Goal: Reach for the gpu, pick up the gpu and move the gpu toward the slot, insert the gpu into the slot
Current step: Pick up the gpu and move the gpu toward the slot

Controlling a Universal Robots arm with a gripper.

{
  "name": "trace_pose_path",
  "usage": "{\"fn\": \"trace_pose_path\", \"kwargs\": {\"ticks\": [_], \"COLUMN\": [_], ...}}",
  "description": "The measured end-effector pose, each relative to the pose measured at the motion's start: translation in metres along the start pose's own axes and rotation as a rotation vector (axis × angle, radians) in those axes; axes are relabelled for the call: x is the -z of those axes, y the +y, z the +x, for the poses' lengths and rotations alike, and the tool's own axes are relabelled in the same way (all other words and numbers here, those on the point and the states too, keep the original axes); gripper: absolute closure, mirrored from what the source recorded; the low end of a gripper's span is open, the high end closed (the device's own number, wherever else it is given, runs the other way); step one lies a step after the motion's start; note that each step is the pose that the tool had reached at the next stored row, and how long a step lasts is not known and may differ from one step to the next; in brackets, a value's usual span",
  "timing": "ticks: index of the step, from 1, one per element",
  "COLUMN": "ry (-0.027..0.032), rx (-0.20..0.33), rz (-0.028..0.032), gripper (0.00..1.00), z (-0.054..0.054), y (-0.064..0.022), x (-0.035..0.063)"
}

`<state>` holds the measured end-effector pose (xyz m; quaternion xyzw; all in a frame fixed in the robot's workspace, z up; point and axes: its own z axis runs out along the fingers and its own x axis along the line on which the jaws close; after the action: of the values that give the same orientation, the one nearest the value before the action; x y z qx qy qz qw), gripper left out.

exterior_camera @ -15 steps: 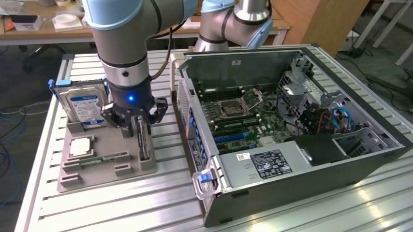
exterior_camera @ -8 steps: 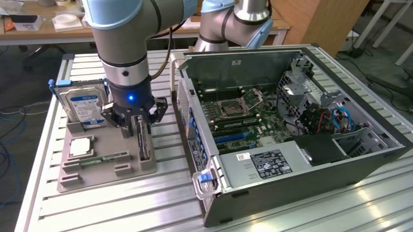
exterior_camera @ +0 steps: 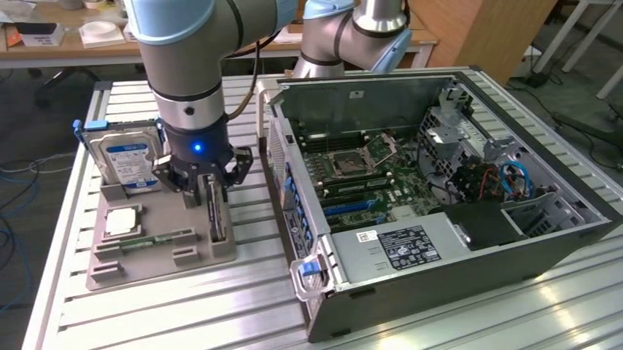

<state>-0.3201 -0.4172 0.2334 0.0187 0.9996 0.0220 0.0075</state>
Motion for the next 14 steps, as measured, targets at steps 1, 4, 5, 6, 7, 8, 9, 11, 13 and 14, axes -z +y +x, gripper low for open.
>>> {"fn": "trace_pose_path", "kwargs": {"ticks": [1,4,5,6,7,8,9,11,13,14], "ry": [0.0,0.0,-0.0002,-0.0002,-0.0001,0.0,0.0001,0.0,0.0,0.0], "rx": [0.0,0.0,0.0,0.0,0.0,0.0,0.0,0.0,0.0,0.0], "rz": [0.0,0.0,-0.0003,-0.0005,-0.0006,-0.0005,-0.0005,-0.0006,-0.0007,-0.0007], "gripper": [0.53,0.53,0.53,0.53,0.53,0.53,0.53,0.54,0.61,0.67], "z": [0.0,-0.0001,-0.0001,0.0,0.0,0.0,0.0,0.0,0.0,0.0], "y": [0.0,0.0002,0.0002,0.0002,0.0002,0.0001,0.0001,0.0001,0.0001,0.0001], "x": [0.0001,0.0028,0.003,0.003,0.003,0.003,0.0031,0.003,0.0031,0.003]}}
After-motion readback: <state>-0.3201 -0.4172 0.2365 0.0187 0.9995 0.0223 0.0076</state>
